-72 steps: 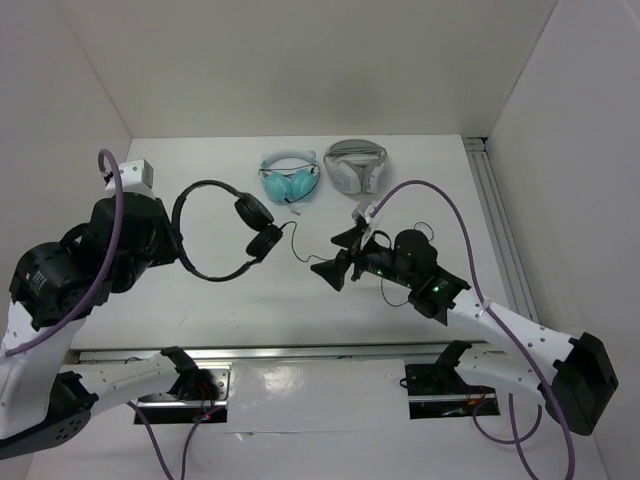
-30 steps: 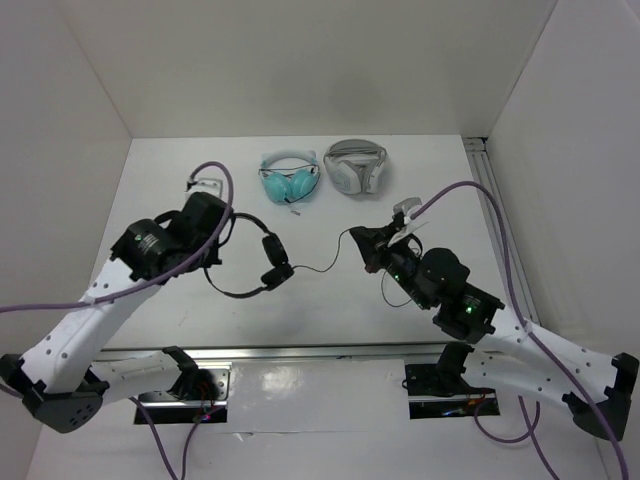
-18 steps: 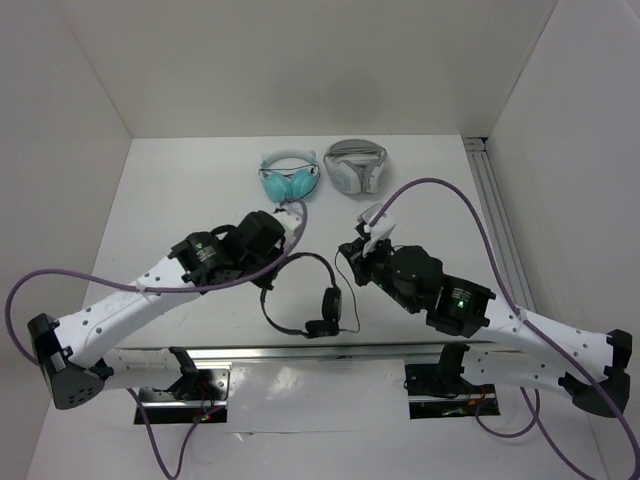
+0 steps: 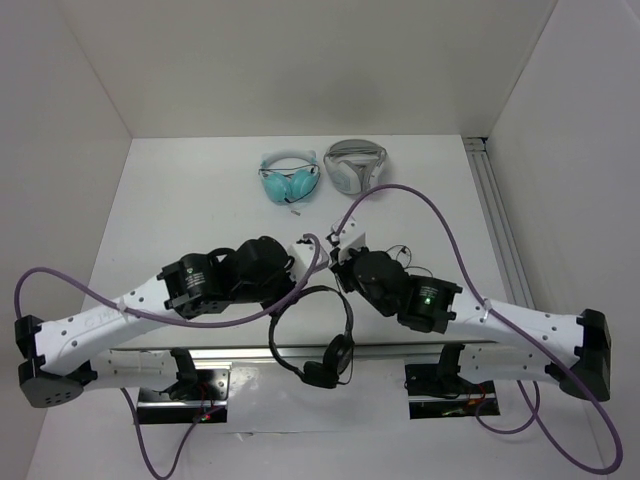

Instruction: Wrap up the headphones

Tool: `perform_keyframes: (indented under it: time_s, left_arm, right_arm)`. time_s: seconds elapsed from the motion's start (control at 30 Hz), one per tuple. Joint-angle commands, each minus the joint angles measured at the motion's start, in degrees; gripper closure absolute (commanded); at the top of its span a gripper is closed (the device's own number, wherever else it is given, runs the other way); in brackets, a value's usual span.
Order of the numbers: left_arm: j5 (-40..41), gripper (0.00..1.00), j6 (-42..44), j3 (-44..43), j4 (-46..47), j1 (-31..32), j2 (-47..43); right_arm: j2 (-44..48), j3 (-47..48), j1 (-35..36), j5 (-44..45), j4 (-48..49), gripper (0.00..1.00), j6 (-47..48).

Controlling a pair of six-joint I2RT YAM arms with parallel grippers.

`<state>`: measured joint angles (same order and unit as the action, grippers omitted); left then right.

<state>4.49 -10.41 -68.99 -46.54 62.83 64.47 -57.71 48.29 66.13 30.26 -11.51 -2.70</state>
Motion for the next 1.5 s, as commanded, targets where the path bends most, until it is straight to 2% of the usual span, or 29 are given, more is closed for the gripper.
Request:
perform_keyframes:
  time_s: [0.0, 0.13, 0.27, 0.47, 0.63, 0.83, 0.97, 1.13, 1.17, 1.3, 1.47]
  left_arm:
    - [-4.7, 1.0, 1.7, -0.4, 3.6, 0.4, -1.9]
    - [-2.6, 1.0, 1.7, -0.4, 3.6, 0.4, -0.5]
    - [-1.5, 1.0, 1.1, -0.4, 3.6, 0.4, 0.8]
    - [-0.4, 1.0, 0.0, 0.7, 3.0, 0.4, 2.6]
    - [1.2, 1.0, -0.5, 0.7, 3.0, 0.4, 3.7]
    - [7.9, 1.0, -2.4, 0.7, 2.5, 0.4, 3.7]
    - [17.6, 1.0, -5.8, 0.7, 1.2, 0.4, 5.1]
    - [24.8, 1.0, -11.5, -1.2, -1.9, -2.0, 7.3]
    - [24.2, 1.0, -11.5, -1.2, -1.9, -4.2, 7.9]
    - [18.3, 1.0, -8.7, -0.5, 0.0, -4.7, 7.3]
    - [15.7, 1.0, -6.6, 0.0, 0.5, -4.7, 6.7]
  right_arm:
    - [-2.4, -0.3, 0.4, 1.0, 1.6, 1.0, -0.6]
    - [-3.6, 0.3, 0.9, -1.6, 1.0, 1.0, 0.0]
    - [-1.0, 0.3, 0.9, -2.5, 1.0, 1.0, 0.0]
    - [5.3, -0.2, 0.9, 1.7, 1.1, 1.0, 0.0]
    - [3.6, 3.6, -0.1, 2.4, -1.9, 1.0, -0.6]
    - [7.4, 2.9, 1.1, 5.1, -0.6, 1.0, -2.6]
    - [10.0, 4.3, 1.1, 1.9, -1.1, 1.0, -3.3]
    - [10.7, 6.3, 1.1, 0.8, -3.1, 1.0, -3.8]
    - [10.7, 6.3, 1.1, 0.8, -3.1, 1.0, -3.8]
    - [9.9, 6.3, 1.1, 0.8, -3.1, 1.0, -3.8]
    - [6.0, 6.3, 1.1, 0.2, -1.9, 1.0, -3.8]
